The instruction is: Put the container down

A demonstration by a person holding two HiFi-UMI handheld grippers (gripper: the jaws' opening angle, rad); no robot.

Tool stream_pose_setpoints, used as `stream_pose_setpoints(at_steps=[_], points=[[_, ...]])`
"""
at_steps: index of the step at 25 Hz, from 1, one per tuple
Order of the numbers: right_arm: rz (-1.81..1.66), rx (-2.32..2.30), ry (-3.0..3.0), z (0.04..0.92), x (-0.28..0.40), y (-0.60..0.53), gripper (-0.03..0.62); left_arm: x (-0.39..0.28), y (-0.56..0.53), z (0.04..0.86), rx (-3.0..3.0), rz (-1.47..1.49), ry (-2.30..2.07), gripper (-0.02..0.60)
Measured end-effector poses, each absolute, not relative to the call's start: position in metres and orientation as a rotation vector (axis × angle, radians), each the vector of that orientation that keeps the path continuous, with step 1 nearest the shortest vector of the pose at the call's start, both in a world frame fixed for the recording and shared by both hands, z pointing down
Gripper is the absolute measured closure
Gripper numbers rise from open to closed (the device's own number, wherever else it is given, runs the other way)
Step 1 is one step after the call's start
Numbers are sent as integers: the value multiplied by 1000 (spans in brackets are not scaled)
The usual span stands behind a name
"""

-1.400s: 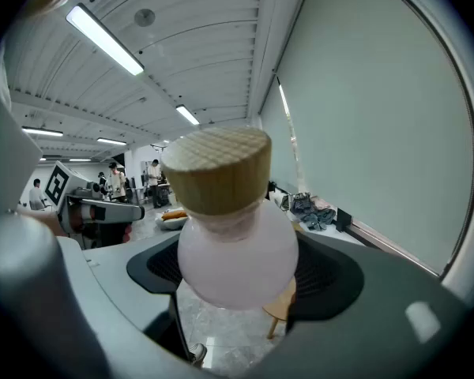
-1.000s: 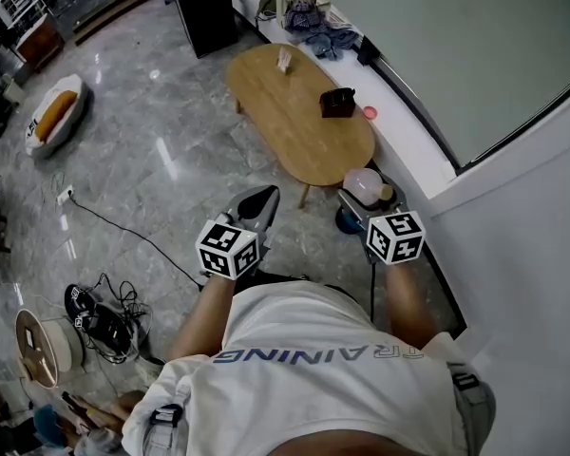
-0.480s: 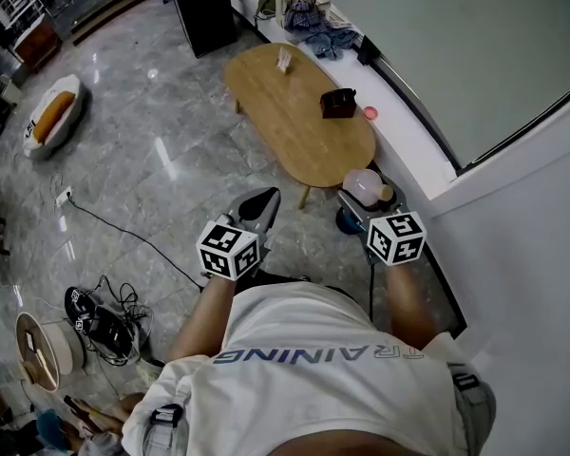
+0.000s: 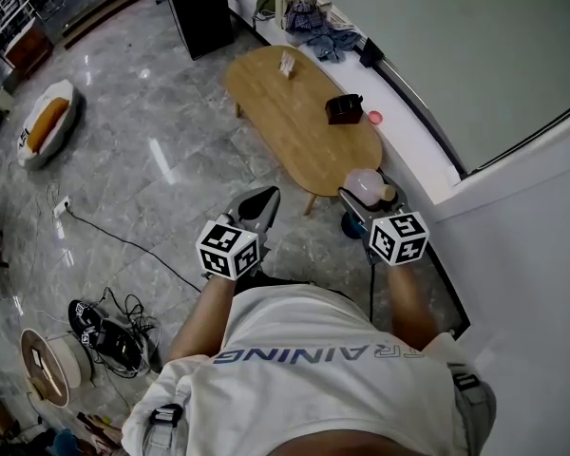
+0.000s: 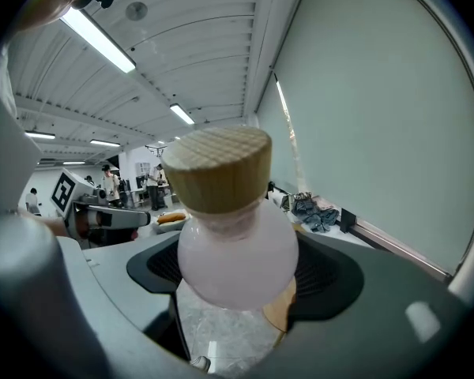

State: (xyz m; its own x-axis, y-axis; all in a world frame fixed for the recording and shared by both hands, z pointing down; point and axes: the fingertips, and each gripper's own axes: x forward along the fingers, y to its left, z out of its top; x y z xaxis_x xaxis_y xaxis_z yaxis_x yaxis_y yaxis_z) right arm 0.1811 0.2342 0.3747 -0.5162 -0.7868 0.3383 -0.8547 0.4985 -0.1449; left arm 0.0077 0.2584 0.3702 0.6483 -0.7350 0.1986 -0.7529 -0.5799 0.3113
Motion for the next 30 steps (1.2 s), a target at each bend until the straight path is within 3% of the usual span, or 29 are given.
stream_pose_setpoints(at_steps=[17, 30], points=[[455, 1471, -2483, 372, 55, 137, 184, -132, 148, 374, 2497, 79, -1149, 581], [484, 1369, -2489, 407, 51, 14, 184, -131, 34, 397, 2413, 121, -1210, 581]])
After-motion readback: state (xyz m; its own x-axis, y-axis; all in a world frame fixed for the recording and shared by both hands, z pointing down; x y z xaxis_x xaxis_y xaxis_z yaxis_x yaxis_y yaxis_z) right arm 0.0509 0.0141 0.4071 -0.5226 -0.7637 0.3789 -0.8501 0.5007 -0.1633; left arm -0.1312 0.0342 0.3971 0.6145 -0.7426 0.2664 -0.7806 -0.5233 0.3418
